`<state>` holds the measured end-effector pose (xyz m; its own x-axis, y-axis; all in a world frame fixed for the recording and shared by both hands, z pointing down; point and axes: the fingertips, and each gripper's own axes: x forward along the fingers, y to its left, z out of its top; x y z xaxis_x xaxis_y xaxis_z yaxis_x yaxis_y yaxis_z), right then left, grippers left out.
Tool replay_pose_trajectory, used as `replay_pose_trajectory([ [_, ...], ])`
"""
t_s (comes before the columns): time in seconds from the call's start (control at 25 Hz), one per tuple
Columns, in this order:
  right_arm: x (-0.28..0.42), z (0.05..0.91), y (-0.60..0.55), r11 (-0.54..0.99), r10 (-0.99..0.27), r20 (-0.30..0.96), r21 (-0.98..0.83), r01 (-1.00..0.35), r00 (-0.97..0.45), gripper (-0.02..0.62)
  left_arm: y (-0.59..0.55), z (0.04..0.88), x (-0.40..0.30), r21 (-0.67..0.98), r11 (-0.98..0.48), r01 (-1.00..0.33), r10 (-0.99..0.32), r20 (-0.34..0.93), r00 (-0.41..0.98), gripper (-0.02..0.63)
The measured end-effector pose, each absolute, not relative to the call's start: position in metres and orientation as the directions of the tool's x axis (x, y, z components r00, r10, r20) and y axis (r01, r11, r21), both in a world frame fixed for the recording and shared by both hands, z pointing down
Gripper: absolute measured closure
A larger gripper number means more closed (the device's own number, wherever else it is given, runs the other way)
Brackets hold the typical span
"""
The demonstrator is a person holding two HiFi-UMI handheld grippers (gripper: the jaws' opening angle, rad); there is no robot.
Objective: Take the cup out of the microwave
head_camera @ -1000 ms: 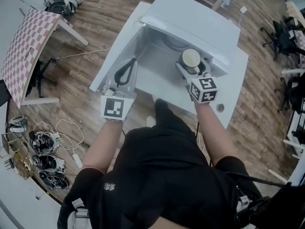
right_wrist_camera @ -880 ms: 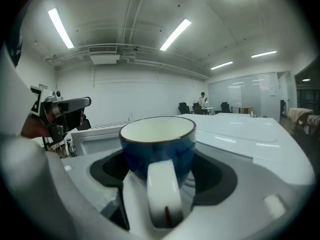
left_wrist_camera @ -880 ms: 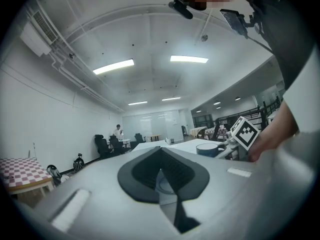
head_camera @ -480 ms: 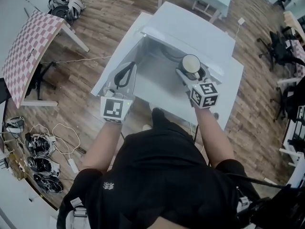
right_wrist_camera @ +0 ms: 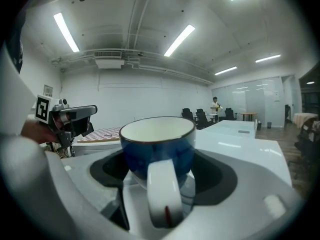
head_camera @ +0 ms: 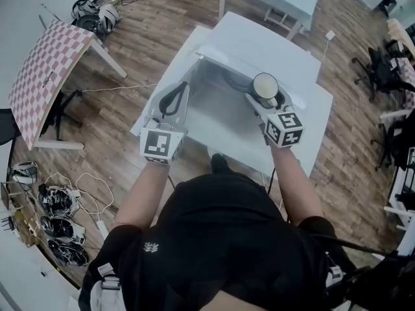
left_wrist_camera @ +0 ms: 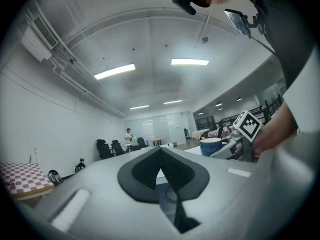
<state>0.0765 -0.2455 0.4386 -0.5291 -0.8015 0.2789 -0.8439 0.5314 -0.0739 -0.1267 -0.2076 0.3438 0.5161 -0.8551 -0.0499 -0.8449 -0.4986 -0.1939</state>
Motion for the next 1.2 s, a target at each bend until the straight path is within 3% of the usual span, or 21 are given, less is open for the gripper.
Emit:
replay_pose_trajectory([
  [1.2,0.107,0.339,-0.267,0.522,-0.824,0.230,-0.050,-0.852,-0.518,0.210,-0.244,0.257,-0.120,-0.259,-0.494,-0.830,-0.843,-0.092,0.530,0.598],
])
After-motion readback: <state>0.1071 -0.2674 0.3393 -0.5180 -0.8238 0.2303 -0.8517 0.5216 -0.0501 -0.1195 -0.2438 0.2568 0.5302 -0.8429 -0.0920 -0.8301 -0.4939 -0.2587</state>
